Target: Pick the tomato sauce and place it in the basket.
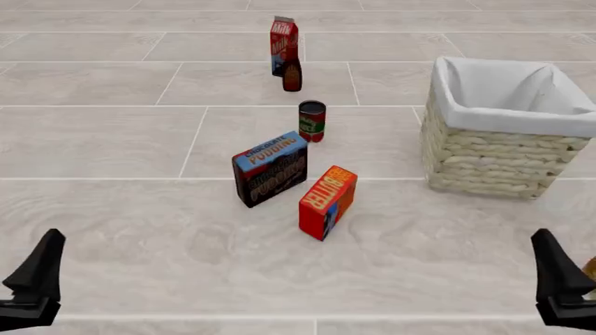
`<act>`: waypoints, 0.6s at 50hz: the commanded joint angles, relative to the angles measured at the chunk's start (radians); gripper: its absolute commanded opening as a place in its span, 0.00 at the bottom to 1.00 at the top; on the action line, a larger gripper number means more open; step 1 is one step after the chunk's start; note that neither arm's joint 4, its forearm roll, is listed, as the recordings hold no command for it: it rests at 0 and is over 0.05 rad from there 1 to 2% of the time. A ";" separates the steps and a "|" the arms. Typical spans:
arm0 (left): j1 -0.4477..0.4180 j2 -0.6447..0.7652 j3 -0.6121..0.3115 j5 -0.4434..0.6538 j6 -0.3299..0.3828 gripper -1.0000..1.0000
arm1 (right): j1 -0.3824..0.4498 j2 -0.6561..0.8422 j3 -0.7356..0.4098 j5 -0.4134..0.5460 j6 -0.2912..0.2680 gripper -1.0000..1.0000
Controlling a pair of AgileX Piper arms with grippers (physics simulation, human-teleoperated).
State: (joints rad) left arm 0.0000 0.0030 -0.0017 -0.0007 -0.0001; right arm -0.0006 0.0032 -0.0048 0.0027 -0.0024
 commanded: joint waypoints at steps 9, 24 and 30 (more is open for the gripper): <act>0.000 0.005 -0.003 -0.001 0.000 1.00 | 0.010 0.165 -0.059 -0.095 -0.035 1.00; 0.000 0.005 -0.003 -0.001 0.000 1.00 | 0.062 0.592 -0.141 -0.377 -0.070 1.00; 0.000 0.005 -0.003 -0.001 0.000 1.00 | 0.080 0.715 -0.188 -0.436 -0.067 1.00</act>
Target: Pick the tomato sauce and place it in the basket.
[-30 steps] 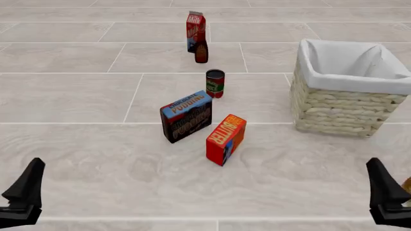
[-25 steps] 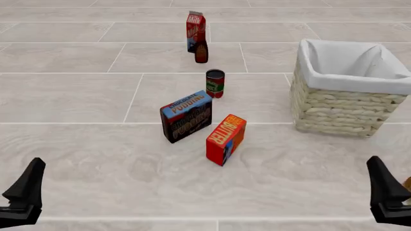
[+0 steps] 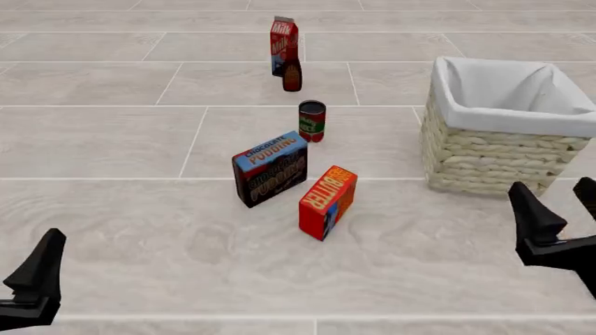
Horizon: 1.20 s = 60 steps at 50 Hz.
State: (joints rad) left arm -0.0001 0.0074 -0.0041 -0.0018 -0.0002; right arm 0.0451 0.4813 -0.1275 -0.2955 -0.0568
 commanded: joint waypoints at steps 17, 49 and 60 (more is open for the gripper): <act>0.000 0.000 0.000 0.000 0.000 1.00 | 0.092 0.597 -0.217 -0.274 -0.065 1.00; 0.000 0.000 0.000 0.000 0.000 1.00 | 0.223 0.948 -0.562 -0.185 -0.110 1.00; 0.000 0.000 0.000 0.000 0.000 1.00 | 0.256 1.049 -0.636 -0.208 -0.115 1.00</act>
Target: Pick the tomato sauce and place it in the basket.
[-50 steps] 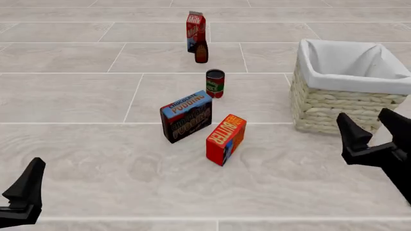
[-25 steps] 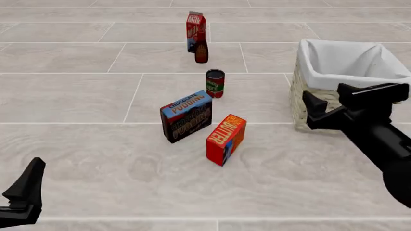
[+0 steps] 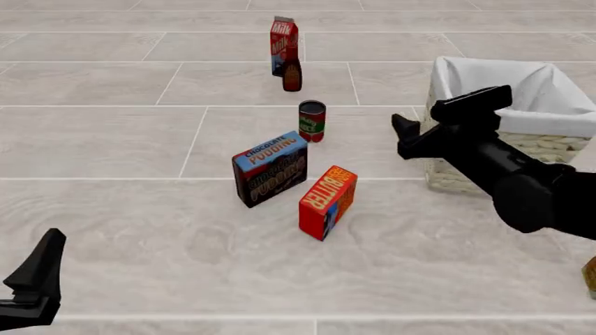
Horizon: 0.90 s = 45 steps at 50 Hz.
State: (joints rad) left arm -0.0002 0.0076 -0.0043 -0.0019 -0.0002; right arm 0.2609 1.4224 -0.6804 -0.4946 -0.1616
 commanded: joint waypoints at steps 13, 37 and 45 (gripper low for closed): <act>0.000 0.000 0.000 0.000 0.000 1.00 | 0.067 0.245 -0.203 -0.020 -0.005 1.00; 0.000 0.000 0.000 0.000 0.000 1.00 | 0.101 0.431 -0.355 -0.013 -0.012 1.00; 0.000 0.000 0.000 0.000 0.000 1.00 | 0.109 0.486 -0.431 0.015 -0.026 1.00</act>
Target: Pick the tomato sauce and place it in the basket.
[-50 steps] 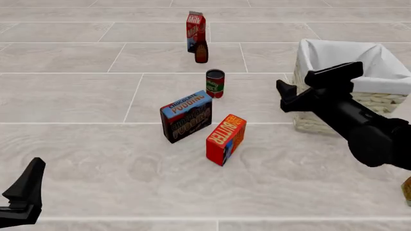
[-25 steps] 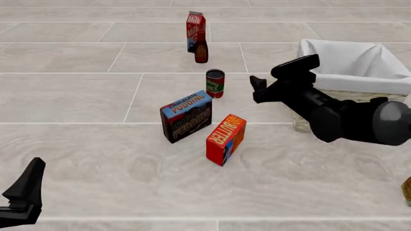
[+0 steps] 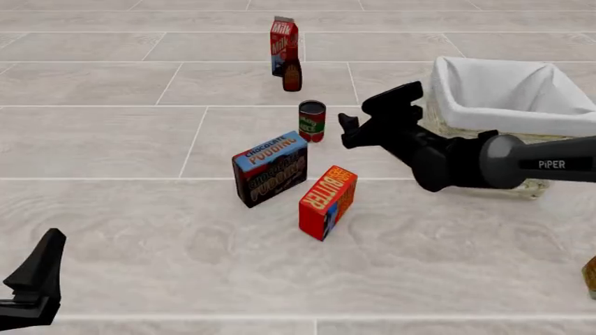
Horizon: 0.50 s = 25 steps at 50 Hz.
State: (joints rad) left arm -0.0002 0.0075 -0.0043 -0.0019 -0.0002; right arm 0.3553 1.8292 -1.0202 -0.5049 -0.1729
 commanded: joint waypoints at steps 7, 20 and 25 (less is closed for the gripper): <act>0.000 0.000 0.000 0.000 0.000 1.00 | 0.020 0.119 -0.147 0.046 -0.018 1.00; 0.000 0.000 0.000 0.000 0.000 1.00 | 0.014 0.201 -0.233 0.064 0.001 1.00; 0.000 0.000 0.000 0.000 0.000 1.00 | 0.014 0.233 -0.266 0.074 0.005 1.00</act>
State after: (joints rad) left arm -0.0001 0.0076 -0.0043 -0.0019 -0.0002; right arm 0.3698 2.0010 -1.2191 -0.4497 -0.1750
